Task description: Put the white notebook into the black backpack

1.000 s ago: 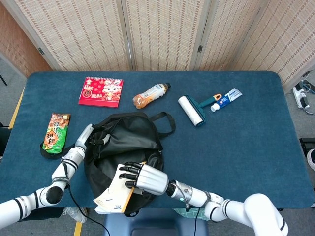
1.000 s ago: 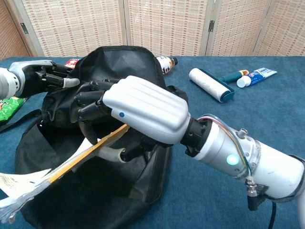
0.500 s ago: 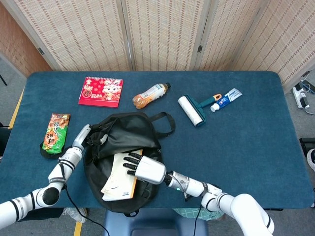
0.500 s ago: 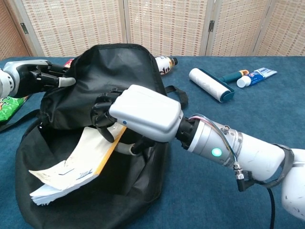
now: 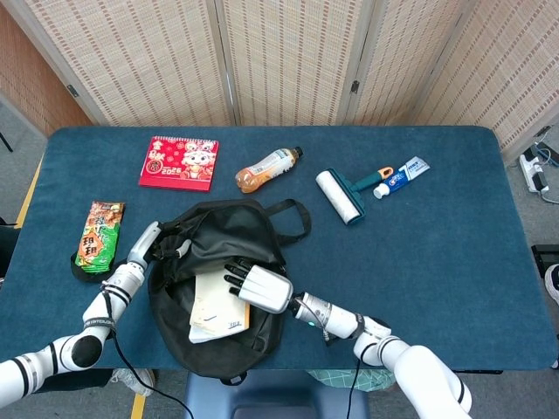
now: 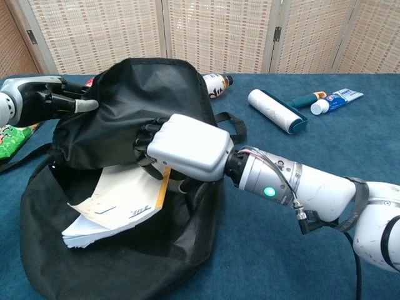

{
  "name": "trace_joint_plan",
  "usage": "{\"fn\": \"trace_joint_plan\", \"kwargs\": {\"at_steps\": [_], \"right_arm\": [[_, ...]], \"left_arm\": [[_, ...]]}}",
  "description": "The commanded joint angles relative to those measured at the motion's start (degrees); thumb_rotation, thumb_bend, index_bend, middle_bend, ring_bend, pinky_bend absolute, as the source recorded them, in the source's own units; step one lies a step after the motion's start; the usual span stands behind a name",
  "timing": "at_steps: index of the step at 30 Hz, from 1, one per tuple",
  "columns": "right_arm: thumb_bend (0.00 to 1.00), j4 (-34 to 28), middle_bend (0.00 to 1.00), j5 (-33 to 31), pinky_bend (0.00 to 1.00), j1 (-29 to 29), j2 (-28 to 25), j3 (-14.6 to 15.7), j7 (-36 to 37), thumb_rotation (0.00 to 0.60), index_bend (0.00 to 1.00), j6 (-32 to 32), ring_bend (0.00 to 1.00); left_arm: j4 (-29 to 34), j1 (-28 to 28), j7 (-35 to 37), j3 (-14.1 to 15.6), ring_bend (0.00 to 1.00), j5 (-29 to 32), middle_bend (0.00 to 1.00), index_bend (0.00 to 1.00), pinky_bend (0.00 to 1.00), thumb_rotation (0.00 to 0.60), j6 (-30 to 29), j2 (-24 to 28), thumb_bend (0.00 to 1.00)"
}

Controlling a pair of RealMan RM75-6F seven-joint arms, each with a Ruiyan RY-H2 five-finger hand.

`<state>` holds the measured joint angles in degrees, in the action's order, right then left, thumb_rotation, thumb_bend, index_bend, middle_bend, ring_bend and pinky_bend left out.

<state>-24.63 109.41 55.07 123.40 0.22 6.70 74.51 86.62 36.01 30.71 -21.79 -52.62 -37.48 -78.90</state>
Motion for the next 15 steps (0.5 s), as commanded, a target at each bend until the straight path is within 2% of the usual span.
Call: {"fn": "trace_joint_plan", "kwargs": {"at_steps": [1, 8, 10, 12, 15], "right_arm": [[0.67, 2.04, 0.37, 0.15, 0.25, 0.95, 0.44, 1.36, -3.53, 0.600, 0.67, -0.93, 0.21], [0.67, 3.25, 0.36, -0.60, 0.18, 1.03, 0.59, 2.60, -9.75, 0.600, 0.66, -1.90, 0.17], [0.67, 3.11, 0.34, -1.08, 0.15, 0.69, 0.56, 2.75, -11.48, 0.600, 0.63, -2.06, 0.15], [0.66, 2.69, 0.32, -1.52, 0.12, 0.44, 0.34, 2.80, -12.46, 0.600, 0.56, -2.09, 0.13], [0.57, 1.50, 0.27, -2.55, 0.03, -0.13, -0.12, 2.47, -14.59, 0.600, 0.37, -1.94, 0.10]], "left_arm": [[0.39, -0.10, 0.20, -0.06, 0.32, -0.36, 0.36, 0.63, 0.20, 0.600, -0.17, 0.16, 0.65], [1.40, -0.39, 0.80, -0.03, 0.32, -1.53, 0.36, 0.63, 0.20, 0.600, -0.35, 0.73, 0.65], [1.63, -0.44, 0.98, 0.02, 0.32, -1.93, 0.36, 0.63, 0.20, 0.600, -0.34, 0.84, 0.65], [1.75, -0.45, 1.11, 0.07, 0.32, -2.19, 0.36, 0.63, 0.20, 0.600, -0.35, 0.88, 0.65], [1.83, -0.43, 1.28, 0.15, 0.32, -2.50, 0.36, 0.63, 0.20, 0.600, -0.40, 0.87, 0.65]]}}
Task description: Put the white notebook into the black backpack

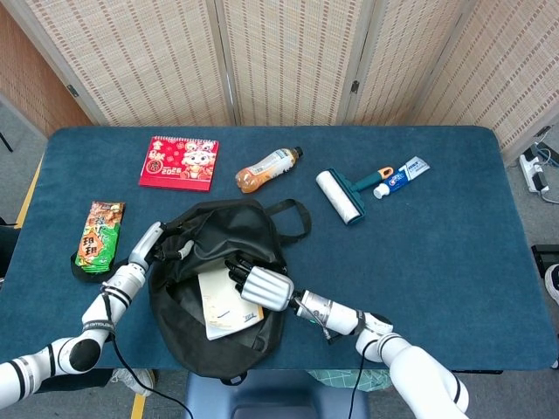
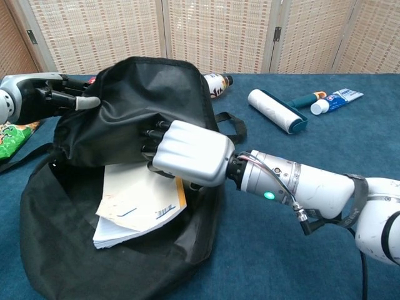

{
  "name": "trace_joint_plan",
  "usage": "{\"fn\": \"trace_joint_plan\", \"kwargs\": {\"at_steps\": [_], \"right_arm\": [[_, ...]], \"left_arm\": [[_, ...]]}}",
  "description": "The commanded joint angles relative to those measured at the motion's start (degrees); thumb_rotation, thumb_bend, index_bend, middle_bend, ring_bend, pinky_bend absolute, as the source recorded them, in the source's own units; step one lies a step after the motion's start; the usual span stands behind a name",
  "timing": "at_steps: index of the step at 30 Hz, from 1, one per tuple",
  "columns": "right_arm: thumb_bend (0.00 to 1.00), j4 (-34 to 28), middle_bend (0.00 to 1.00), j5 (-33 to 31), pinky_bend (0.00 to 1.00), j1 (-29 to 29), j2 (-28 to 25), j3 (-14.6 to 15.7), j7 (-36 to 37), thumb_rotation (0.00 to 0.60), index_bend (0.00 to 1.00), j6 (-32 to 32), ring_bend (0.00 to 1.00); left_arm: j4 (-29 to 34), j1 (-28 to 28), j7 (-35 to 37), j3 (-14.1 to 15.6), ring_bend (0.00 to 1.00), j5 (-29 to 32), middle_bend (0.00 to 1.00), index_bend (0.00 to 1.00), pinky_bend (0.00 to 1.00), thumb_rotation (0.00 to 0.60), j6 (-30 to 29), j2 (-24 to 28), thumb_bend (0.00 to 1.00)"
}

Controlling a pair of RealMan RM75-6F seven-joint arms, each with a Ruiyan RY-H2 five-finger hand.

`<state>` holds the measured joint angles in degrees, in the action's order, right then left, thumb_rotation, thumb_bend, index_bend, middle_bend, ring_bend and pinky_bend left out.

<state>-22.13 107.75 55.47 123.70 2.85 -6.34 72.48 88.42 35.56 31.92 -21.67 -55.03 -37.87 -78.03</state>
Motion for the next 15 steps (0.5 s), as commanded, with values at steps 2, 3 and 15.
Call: {"fn": "trace_joint_plan", "kwargs": {"at_steps": [2, 3, 15], "right_arm": [[0.47, -2.35, 0.24, -1.35, 0.00, -0.89, -1.07, -0.16, -2.13, 0.600, 0.27, 0.35, 0.08], [0.43, -2.89, 0.23, -1.68, 0.00, -1.12, -1.34, -0.29, -2.66, 0.600, 0.24, 0.42, 0.07], [0.00, -13.64, 0.09, -4.07, 0.00, -3.73, -6.09, -0.98, -9.27, 0.600, 0.00, 1.28, 0.00]], "left_arm": [[0.00, 0.06, 0.22, 0.06, 0.32, -0.19, 0.36, 0.62, 0.20, 0.600, -0.01, -0.04, 0.65], [-0.03, 0.09, 0.25, 0.07, 0.32, -0.23, 0.36, 0.62, 0.20, 0.600, -0.01, -0.05, 0.65], [-0.30, 0.33, 0.46, 0.44, 0.32, -0.61, 0.35, 0.60, 0.20, 0.600, -0.26, -0.39, 0.65]]}}
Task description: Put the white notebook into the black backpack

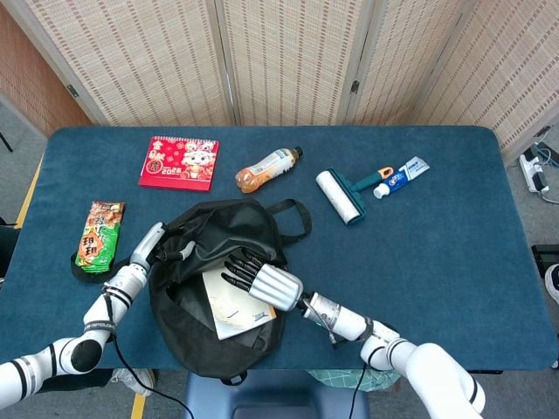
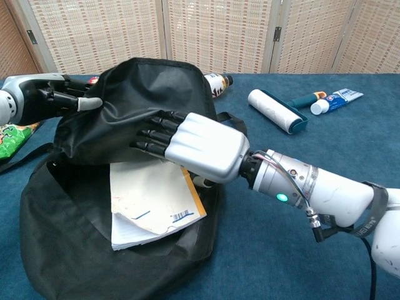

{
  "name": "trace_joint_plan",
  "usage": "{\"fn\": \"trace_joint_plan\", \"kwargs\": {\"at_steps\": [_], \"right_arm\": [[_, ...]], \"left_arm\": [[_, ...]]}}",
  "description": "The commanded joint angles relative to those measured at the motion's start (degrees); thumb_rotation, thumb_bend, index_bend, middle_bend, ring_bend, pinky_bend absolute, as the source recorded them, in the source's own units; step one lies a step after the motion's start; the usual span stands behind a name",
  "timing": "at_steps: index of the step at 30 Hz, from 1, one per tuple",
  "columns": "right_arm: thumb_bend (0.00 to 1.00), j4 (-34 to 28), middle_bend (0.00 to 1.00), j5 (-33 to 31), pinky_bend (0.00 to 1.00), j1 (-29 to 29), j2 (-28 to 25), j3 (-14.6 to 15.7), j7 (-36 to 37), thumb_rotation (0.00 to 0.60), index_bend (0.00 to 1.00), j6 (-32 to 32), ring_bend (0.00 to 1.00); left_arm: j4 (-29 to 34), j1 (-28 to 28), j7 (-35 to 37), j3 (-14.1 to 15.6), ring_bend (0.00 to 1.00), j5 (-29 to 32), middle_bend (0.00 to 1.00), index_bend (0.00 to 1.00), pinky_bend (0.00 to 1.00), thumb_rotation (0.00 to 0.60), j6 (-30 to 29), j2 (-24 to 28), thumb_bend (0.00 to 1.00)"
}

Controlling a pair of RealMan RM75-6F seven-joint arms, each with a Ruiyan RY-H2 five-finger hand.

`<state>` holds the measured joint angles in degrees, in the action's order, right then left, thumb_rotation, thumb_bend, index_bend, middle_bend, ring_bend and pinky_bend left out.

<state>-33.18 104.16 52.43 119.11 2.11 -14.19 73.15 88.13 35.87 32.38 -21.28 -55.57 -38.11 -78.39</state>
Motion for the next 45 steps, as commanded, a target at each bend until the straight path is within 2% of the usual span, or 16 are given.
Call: {"fn": "trace_joint_plan", "kwargs": {"at_steps": [1, 6, 15, 18, 22, 25, 28, 36, 38, 41, 43, 45], "right_arm": [[0.00, -4.03, 0.09, -0.52, 0.00, -0.95, -2.21, -0.28, -1.73, 0.600, 0.00, 1.13, 0.00], [0.00, -11.76, 0.09, -0.30, 0.00, -3.00, -6.41, 0.00, -3.01, 0.600, 0.00, 4.34, 0.00], [0.00, -31.25, 0.09, 1.65, 0.00, -8.48, -19.97, 2.37, -7.17, 0.600, 0.00, 10.35, 0.00], [0.00, -36.25, 0.09, 2.52, 0.00, -10.30, -24.10, 3.10, -7.20, 0.600, 0.00, 12.48, 0.00], [0.00, -41.13, 0.09, 3.34, 0.00, -12.45, -28.52, 3.16, -7.53, 0.600, 0.00, 14.92, 0.00], [0.00, -43.57, 0.09, 3.57, 0.00, -13.86, -30.84, 2.97, -6.74, 0.600, 0.00, 16.32, 0.00], [0.00, -44.64, 0.09, 3.45, 0.00, -14.95, -32.37, 2.37, -6.63, 0.600, 0.00, 17.13, 0.00], [0.00, -45.92, 0.09, 1.34, 0.00, -17.94, -35.06, 0.46, -3.46, 0.600, 0.00, 18.17, 0.00], [0.00, -46.72, 0.09, -0.28, 0.00, -18.78, -35.81, 0.24, -1.72, 0.600, 0.00, 17.40, 0.00], [0.01, -48.24, 0.09, -2.53, 0.00, -20.21, -37.43, 0.22, 0.32, 0.600, 0.00, 16.31, 0.00], [0.10, -49.27, 0.09, -4.02, 0.07, -21.17, -38.63, 0.24, 1.59, 0.600, 0.00, 15.69, 0.04], [0.21, -50.42, 0.11, -5.73, 0.20, -22.35, -40.03, 0.43, 3.47, 0.600, 0.03, 14.96, 0.12]], "left_arm": [[0.06, 0.01, 0.02, 0.12, 0.32, -0.24, 0.35, 0.60, 0.20, 0.600, -0.01, 0.00, 0.65], [0.26, -0.09, -0.41, 1.03, 0.32, -2.32, 0.34, 0.59, 0.20, 0.600, -0.01, 0.24, 0.64], [1.52, -0.84, -2.82, 4.65, 0.30, -9.04, 0.32, 0.55, 0.20, 0.600, -0.80, 1.86, 0.64], [2.72, -0.97, -4.39, 6.69, 0.26, -12.81, 0.28, 0.47, 0.18, 0.600, -0.50, 3.76, 0.61], [6.00, -0.96, -6.41, 9.45, 0.20, -17.58, 0.19, 0.30, 0.15, 0.600, 0.38, 7.71, 0.44], [8.85, -1.21, -7.58, 10.82, 0.15, -19.90, 0.14, 0.20, 0.14, 0.599, 0.09, 10.73, 0.31], [11.24, -2.03, -8.50, 11.71, 0.13, -21.52, 0.12, 0.16, 0.13, 0.580, -1.65, 13.16, 0.24], [17.47, -6.11, -7.65, 13.70, 0.13, -25.67, 0.12, 0.16, 0.13, 0.537, -9.32, 20.11, 0.20], [17.76, -7.18, -7.22, 13.91, 0.14, -25.73, 0.13, 0.16, 0.13, 0.540, -11.41, 20.93, 0.20], [16.92, -9.13, -8.89, 13.65, 0.16, -23.54, 0.14, 0.18, 0.13, 0.590, -15.67, 20.24, 0.19], [15.89, -10.40, -11.71, 13.36, 0.17, -21.41, 0.16, 0.20, 0.13, 0.600, -18.73, 19.03, 0.20], [14.58, -11.78, -15.47, 13.00, 0.18, -18.81, 0.17, 0.22, 0.13, 0.600, -22.27, 17.33, 0.20]]}}
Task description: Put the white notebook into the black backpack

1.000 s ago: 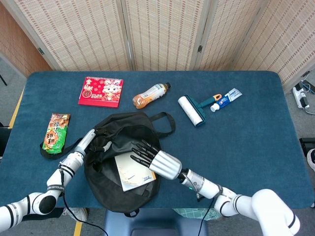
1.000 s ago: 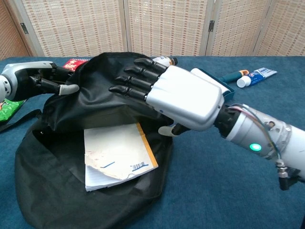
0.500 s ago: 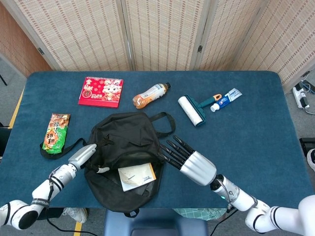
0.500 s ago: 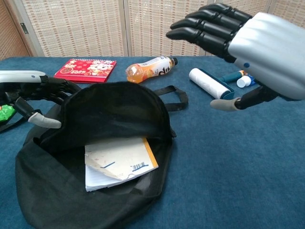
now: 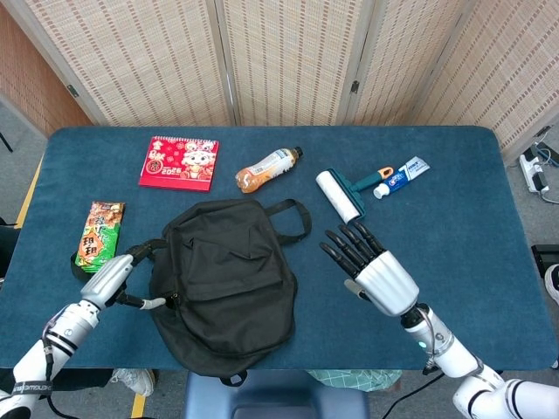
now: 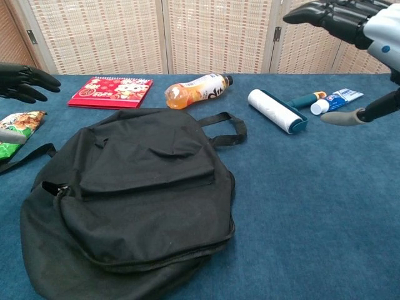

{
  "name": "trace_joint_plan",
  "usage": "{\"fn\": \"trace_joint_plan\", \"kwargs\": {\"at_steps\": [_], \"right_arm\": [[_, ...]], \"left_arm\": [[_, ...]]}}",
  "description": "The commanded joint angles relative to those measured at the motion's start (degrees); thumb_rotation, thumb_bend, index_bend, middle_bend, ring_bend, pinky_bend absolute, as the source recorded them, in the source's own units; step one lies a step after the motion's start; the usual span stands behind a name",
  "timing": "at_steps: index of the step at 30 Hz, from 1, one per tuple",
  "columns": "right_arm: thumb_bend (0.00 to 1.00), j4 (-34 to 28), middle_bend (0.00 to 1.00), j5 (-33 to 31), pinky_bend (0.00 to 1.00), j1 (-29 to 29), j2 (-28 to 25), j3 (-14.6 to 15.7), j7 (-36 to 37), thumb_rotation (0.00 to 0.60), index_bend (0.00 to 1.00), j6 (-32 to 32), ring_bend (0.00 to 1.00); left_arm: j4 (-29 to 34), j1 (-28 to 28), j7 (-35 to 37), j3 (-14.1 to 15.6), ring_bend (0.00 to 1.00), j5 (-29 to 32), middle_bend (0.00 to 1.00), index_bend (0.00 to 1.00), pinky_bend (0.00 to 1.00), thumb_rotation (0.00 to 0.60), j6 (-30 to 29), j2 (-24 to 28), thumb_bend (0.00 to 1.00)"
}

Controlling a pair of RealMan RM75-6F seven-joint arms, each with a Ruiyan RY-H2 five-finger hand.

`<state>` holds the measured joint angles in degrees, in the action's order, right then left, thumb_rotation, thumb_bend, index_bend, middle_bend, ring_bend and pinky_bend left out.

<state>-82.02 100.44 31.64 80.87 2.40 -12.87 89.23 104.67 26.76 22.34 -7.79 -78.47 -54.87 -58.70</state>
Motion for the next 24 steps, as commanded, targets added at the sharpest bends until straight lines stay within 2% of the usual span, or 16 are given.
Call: {"fn": "trace_joint_plan", "kwargs": {"at_steps": [1, 4, 7, 12, 16, 24], "right_arm": [[0.24, -2.14, 0.14, -2.78, 0.26, -2.09, -2.47, 0.29, 2.83, 0.600, 0.05, -1.57, 0.16], [0.26, -3.67, 0.18, -5.04, 0.30, -3.78, -5.02, 0.70, 4.12, 0.600, 0.12, -2.98, 0.19], [0.26, -4.65, 0.18, -5.95, 0.30, -5.24, -7.55, 1.46, 7.42, 0.600, 0.13, -3.62, 0.19], [0.26, -6.51, 0.17, -8.08, 0.19, -8.58, -11.15, 2.14, 10.52, 0.600, 0.06, -3.05, 0.12], [0.26, -7.64, 0.16, -12.11, 0.18, -12.86, -12.91, 1.89, 8.29, 0.600, 0.02, -1.32, 0.10], [0.26, -7.86, 0.10, -15.75, 0.14, -19.86, -14.40, 1.31, 11.93, 0.600, 0.00, 2.84, 0.03]], "left_arm": [[-2.48, -3.21, -6.93, -0.65, 0.19, 5.15, 0.18, 0.22, 0.13, 0.600, -6.94, -3.08, 0.21], [-3.91, -5.02, -10.99, -0.77, 0.19, 7.37, 0.19, 0.24, 0.13, 0.600, -11.18, -4.94, 0.25], [-4.90, -6.63, -13.08, -0.50, 0.19, 7.30, 0.19, 0.26, 0.13, 0.600, -14.61, -5.93, 0.27], [-7.29, -9.66, -17.93, 0.64, 0.19, 5.53, 0.20, 0.26, 0.13, 0.600, -21.22, -8.07, 0.27], [-8.48, -12.44, -21.87, 1.92, 0.19, 4.33, 0.20, 0.26, 0.13, 0.600, -25.94, -9.28, 0.27], [-7.88, -17.10, -25.51, 3.86, 0.18, 2.15, 0.19, 0.24, 0.12, 0.600, -32.32, -10.22, 0.26]]}}
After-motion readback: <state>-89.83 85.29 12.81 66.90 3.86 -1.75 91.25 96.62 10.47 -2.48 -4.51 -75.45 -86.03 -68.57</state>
